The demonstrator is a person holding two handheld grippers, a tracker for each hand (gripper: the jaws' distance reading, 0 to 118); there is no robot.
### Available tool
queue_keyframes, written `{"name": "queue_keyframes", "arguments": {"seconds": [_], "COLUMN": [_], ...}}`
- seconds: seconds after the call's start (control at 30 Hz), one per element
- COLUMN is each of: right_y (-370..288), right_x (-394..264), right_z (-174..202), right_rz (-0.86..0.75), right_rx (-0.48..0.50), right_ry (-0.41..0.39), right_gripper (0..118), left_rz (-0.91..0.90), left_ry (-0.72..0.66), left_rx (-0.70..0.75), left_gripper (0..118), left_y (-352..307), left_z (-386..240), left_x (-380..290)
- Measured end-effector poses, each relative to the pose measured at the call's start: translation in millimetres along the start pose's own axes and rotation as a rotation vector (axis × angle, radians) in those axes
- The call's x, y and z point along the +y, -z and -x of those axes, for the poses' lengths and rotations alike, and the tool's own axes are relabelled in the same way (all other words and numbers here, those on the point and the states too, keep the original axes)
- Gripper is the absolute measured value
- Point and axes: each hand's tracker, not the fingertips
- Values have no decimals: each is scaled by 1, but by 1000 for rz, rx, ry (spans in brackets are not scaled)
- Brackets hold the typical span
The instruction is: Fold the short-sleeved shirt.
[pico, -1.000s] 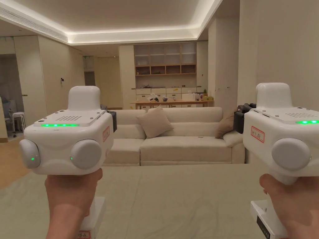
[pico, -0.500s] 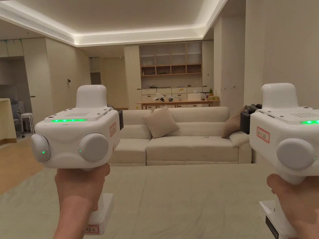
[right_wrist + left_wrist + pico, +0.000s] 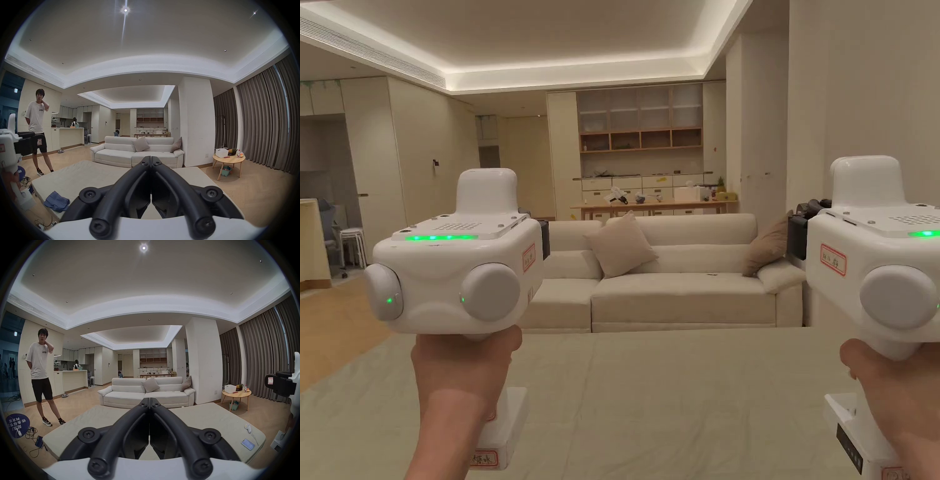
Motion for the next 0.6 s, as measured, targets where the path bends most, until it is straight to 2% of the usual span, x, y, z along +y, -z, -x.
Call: {"name": "queue_keyframes", "arguments": {"seconds": [0.6], "right_y": [-3], "right_x": [5], "right_z": [5], "right_rz": [-6], "right_rx": [1], "right_ry": [-15], "right_gripper": [0], "left_rz": [6], "left_ry": [-1], "left_rx": [8], "left_gripper": [0], "left_y": [-2], "left_z": [3], "left_x": [4]}}
